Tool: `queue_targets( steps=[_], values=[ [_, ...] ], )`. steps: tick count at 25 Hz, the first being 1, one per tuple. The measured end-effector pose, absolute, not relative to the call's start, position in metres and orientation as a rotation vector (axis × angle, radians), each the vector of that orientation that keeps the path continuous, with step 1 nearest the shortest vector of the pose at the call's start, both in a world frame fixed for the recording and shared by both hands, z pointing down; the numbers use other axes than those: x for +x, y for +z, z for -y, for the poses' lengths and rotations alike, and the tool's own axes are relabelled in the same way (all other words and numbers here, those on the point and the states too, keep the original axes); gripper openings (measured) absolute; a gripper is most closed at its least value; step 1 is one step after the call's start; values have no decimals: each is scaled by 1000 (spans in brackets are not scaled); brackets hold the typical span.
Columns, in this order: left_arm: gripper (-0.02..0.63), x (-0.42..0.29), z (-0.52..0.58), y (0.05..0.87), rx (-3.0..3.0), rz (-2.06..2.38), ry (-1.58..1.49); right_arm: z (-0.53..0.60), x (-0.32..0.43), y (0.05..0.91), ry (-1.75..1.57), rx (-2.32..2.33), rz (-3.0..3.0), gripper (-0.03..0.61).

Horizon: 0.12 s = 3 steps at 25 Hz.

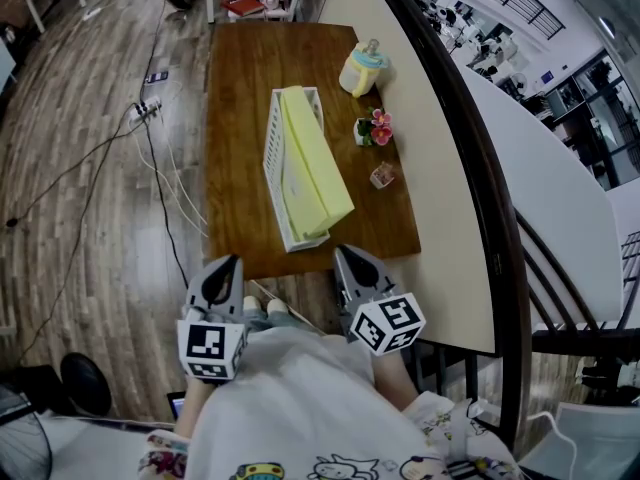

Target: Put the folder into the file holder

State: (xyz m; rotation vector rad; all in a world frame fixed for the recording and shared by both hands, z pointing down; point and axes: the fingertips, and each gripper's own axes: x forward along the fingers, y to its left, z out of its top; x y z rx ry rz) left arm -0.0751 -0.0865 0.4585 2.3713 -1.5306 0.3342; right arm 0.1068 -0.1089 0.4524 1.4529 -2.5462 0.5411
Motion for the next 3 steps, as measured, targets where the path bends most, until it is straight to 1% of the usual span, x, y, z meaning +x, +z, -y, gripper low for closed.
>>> queue_targets(
  steps=[3],
  values=[
    [5,-75,87,459,2370,1530,334,109,107,453,549,1455,2547,0]
  ],
)
